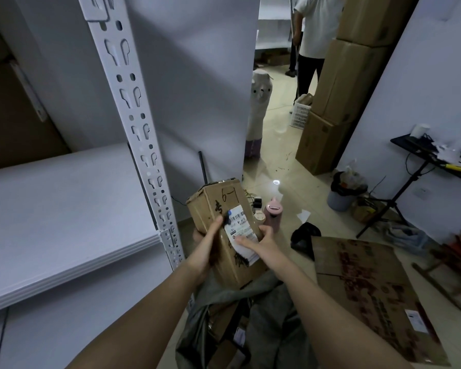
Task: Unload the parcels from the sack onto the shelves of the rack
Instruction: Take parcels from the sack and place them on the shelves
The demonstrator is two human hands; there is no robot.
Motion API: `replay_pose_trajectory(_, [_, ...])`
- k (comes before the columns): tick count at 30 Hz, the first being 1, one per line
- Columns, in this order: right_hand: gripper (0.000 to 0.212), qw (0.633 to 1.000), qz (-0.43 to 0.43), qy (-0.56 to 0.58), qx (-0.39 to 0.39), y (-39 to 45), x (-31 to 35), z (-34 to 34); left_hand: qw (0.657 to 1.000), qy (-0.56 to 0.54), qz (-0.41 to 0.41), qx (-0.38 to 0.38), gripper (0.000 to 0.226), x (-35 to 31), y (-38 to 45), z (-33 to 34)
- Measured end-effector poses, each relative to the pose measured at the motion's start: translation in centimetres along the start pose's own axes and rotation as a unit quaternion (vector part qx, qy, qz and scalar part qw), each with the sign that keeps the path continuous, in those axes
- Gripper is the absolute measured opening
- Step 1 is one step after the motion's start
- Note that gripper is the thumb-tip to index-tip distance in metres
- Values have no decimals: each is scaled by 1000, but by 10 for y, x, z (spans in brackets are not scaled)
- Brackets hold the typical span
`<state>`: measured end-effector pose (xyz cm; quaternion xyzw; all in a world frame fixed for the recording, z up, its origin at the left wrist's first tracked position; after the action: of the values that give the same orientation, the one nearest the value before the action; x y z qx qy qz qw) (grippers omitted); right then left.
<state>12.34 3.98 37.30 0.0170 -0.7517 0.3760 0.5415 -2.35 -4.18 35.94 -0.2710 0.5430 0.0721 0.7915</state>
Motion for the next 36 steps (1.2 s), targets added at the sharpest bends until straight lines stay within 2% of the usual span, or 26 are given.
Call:
replay_pose_trajectory(4, [65,998,3,53,18,1,-7,5,990,123,32,-56,127,4,-3,-6])
replay_pose_trajectory(8, [40,995,-9,92,33,-2,-12,27,980,163,50,-100,105,-4,-34,-14])
replay_pose_trajectory(10, [31,995,-12,84,57,-7,-16,50,969,180,66,-155,89,-9,-50,-26])
replay_pose_trajectory(12, [32,996,-15,59,68,-14,-22,75,961,184,74,-193,82,-9,-66,-45])
replay_pose_trajectory(15, [27,996,-32,19,77,-28,-23,111,959,180,108,-191,82,-16,-88,-75])
replay_pose_trajectory(19, [26,986,-89,-128,54,-54,-8,154,959,165,144,-181,56,-33,-120,-115])
replay_pose_trajectory(22, [37,974,-125,-182,48,-78,3,191,953,131,177,-209,45,-46,-148,-147])
replay_pose_trajectory(24, [50,968,-161,-186,45,-91,11,219,947,107,203,-224,42,-57,-168,-169])
replay_pose_trajectory(26, [53,965,-187,-180,36,-105,17,252,945,89,215,-229,50,-69,-192,-194])
replay_pose_trajectory(30, [31,965,-228,-131,11,-161,45,317,934,94,260,-226,63,-105,-236,-247])
replay_pose_trajectory(33, [29,958,-265,-107,-25,-193,67,354,926,113,291,-214,42,-142,-265,-274])
replay_pose_trajectory(36, [26,948,-300,-99,-43,-219,90,378,905,146,327,-229,44,-177,-293,-292])
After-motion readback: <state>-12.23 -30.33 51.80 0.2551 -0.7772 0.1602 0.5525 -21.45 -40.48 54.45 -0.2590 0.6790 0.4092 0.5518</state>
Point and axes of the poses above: each hand's wrist, its own y-axis towards the middle knuckle, its own z-axis out of the palm, x = y × z, the point moved 3 cm from there along y, towards the middle knuckle, and after that the axes turned 8 degrees about z, right-handed, at the moved point
